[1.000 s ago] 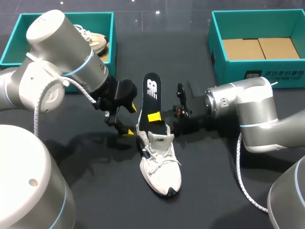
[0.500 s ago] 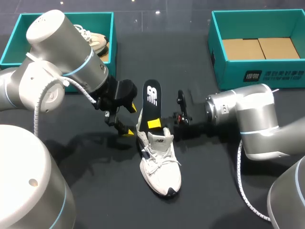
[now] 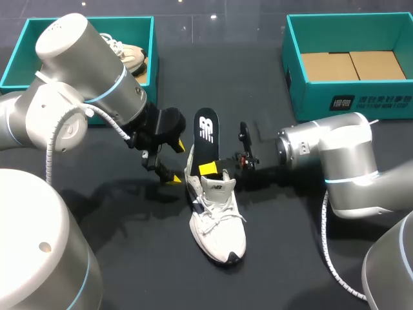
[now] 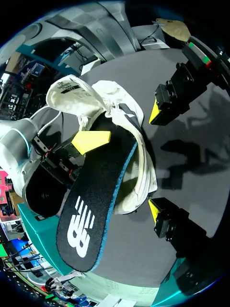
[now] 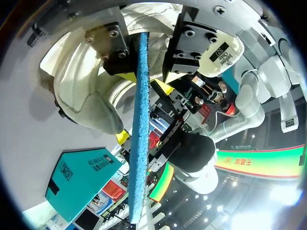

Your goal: Take the shoe out of the shoebox, open the shoe tongue, remove and reinsert the insole, then place the shoe into the shoebox

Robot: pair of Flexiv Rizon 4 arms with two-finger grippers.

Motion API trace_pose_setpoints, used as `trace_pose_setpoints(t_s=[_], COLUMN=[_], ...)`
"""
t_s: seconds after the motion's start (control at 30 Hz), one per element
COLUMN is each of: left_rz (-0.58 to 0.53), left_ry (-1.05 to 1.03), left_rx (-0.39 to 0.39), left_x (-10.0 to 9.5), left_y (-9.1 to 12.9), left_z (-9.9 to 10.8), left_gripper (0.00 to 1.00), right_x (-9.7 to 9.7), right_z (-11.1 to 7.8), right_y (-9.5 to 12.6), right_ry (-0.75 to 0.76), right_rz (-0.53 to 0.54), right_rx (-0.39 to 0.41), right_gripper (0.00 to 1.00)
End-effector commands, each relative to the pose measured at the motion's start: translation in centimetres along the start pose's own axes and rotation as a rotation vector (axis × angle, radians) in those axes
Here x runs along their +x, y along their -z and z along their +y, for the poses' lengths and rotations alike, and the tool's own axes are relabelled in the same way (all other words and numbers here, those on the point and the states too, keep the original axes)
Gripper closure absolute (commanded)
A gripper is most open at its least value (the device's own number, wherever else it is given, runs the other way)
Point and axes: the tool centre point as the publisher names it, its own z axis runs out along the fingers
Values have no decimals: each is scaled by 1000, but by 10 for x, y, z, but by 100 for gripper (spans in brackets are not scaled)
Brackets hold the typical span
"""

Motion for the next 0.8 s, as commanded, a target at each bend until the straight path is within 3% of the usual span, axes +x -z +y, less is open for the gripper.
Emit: trace_pose_setpoints(t_s=[0.03,0.57,0.67,0.77,0.8], left_rz=[-1,-1,-1,-1,-1], left_ry=[0,0,0,0,0], left_rx=[-2,-2,-2,-2,-2], left_x=[0,0,0,0,0], left_y=[-1,-1,-1,-1,-1], left_z=[0,0,0,0,0], left_gripper=[0,0,0,0,0], right_x=[-2,-6,-7,-9,-10], right_z=[6,30,33,35,36], right_y=[-1,1,2,3,3], right_ry=[5,35,36,32,31], right_rz=[-4,0,2,5,6], right_rx=[16,45,46,46,47], right_gripper=[65,72,82,100,100])
